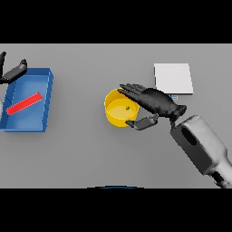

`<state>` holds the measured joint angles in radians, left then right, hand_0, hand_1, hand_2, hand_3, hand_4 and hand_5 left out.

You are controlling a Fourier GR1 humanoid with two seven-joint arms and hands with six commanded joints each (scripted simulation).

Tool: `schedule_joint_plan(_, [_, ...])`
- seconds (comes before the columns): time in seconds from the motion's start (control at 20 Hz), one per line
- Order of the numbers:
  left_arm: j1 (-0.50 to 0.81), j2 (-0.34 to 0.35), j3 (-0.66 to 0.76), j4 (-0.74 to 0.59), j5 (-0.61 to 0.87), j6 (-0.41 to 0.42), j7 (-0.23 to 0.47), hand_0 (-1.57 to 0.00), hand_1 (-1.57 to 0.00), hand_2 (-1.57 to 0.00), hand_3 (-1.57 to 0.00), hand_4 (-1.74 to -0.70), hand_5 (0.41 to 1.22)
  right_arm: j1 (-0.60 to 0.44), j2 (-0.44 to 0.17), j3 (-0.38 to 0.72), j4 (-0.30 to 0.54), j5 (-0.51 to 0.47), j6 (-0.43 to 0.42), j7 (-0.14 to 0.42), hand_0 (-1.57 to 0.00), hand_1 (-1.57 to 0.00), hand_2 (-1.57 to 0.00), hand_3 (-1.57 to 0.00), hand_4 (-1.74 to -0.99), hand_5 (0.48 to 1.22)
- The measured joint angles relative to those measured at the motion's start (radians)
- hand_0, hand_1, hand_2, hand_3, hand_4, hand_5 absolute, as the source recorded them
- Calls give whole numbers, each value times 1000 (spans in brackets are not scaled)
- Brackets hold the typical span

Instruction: Pick up the red beaker and tilt it to pour out 1 green nut into yellow bowl. Pick up the yellow bowl and place it on the metallic measuring scale.

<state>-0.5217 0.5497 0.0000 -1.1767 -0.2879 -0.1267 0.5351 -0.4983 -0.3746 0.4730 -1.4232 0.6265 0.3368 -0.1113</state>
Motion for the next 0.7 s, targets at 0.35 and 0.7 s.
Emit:
schedule_joint_plan(0.35, [-10, -9, 19, 6, 23, 4, -7, 1, 1, 1, 1, -784, 725, -72, -2, 94, 71, 60, 73, -37, 1, 1, 1, 1, -1220, 651])
schedule_joint_plan(0.7, [-15, -11, 22, 22, 23, 6, -29, 1, 1, 1, 1, -798, 724, -133, 16, 149, 181, 110, 81, -67, 1, 1, 1, 1, -1260, 676])
